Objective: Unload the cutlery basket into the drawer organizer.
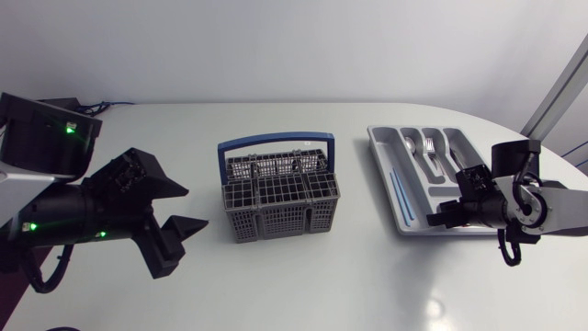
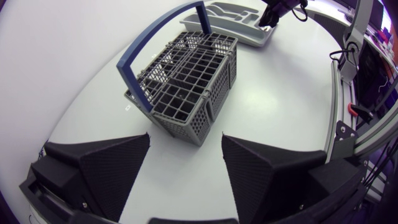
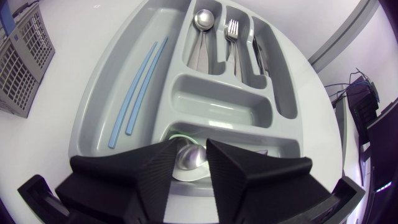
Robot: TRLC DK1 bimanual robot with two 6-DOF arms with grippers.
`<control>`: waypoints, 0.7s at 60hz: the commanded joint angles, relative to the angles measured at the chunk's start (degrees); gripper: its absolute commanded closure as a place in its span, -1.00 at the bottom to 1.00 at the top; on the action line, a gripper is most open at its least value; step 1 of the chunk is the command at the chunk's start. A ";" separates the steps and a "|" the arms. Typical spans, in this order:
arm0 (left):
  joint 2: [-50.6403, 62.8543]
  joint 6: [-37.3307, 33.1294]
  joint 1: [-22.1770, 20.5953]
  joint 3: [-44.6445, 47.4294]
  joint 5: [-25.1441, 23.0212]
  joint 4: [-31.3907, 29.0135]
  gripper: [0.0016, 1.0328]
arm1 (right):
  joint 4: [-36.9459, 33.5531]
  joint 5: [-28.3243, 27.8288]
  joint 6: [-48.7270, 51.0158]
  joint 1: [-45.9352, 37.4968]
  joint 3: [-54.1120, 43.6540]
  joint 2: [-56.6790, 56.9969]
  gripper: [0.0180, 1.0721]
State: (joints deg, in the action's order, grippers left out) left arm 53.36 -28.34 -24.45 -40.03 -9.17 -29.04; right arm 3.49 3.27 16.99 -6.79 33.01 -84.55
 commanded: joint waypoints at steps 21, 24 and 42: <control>0.60 -6.56 13.99 4.00 -4.10 1.79 -0.90 | -16.32 -0.54 -8.56 10.48 5.66 17.49 -0.90; 2.01 -6.38 14.52 4.35 -4.10 3.37 -0.90 | -16.67 -0.10 -10.49 13.82 6.54 17.67 -0.90; 13.17 -3.04 10.38 2.33 -4.10 11.46 -0.90 | -12.98 0.16 -20.60 26.56 14.62 4.40 -0.90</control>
State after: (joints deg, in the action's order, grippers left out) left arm 62.74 -32.75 -12.69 -37.01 -12.88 -19.22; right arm -10.63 3.07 0.10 17.89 45.04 -75.29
